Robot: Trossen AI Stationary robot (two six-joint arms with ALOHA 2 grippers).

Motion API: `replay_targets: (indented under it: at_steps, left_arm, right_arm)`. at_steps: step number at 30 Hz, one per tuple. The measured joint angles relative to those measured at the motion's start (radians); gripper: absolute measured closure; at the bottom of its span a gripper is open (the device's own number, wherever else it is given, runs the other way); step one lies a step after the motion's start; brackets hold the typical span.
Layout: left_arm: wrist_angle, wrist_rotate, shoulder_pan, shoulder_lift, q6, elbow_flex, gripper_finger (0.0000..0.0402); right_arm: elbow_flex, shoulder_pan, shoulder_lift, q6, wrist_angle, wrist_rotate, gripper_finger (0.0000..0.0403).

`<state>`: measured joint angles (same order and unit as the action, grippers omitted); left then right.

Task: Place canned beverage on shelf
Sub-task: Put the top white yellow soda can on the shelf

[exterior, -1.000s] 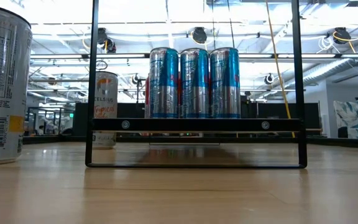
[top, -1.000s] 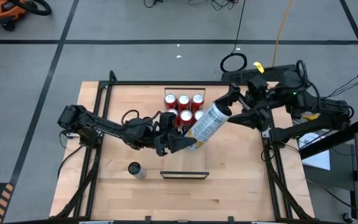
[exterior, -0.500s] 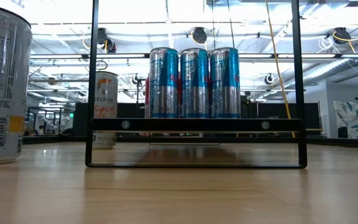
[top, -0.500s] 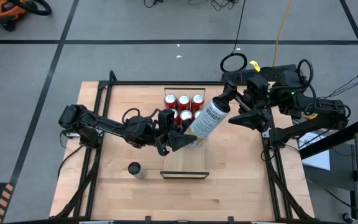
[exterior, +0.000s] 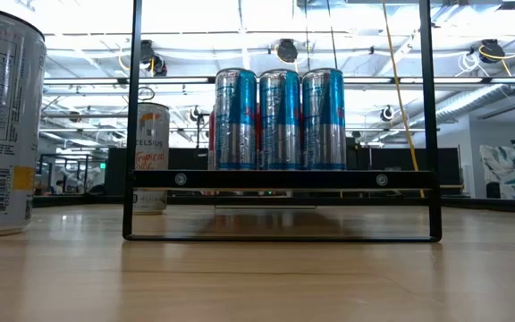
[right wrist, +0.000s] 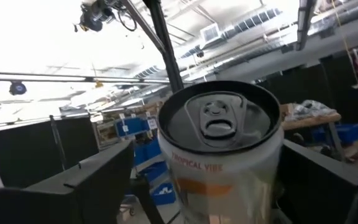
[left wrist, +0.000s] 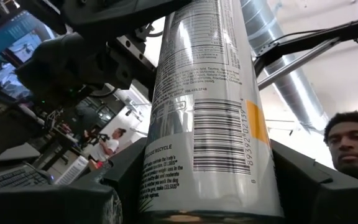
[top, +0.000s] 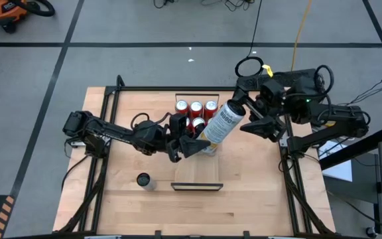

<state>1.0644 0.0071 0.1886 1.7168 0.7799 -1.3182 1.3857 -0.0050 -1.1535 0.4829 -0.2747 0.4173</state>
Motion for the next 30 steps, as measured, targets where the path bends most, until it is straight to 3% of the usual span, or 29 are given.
replay_targets:
  at_steps: [8, 19, 23, 30]
  left_arm:
    - [0.000, 0.000, 0.001, 0.000, 0.001, 0.000, 0.0152]
    - [-0.030, -0.048, 0.003, -0.005, 0.045, 0.000, 0.0152]
    - [-0.029, -0.099, 0.008, -0.005, 0.053, 0.000, 0.0137]
    - [-0.064, -0.197, 0.009, -0.003, 0.057, 0.000, 0.0066]
  right_arm:
    - [0.000, 0.000, -0.020, 0.003, -0.062, 0.002, 0.0065]
    - [0.000, -0.001, -0.015, 0.002, -0.030, -0.005, 0.0203]
    - [0.000, -0.001, -0.001, 0.000, -0.005, -0.006, 0.0202]
    - [0.000, -0.028, 0.058, -0.003, 0.107, -0.027, 0.0186]
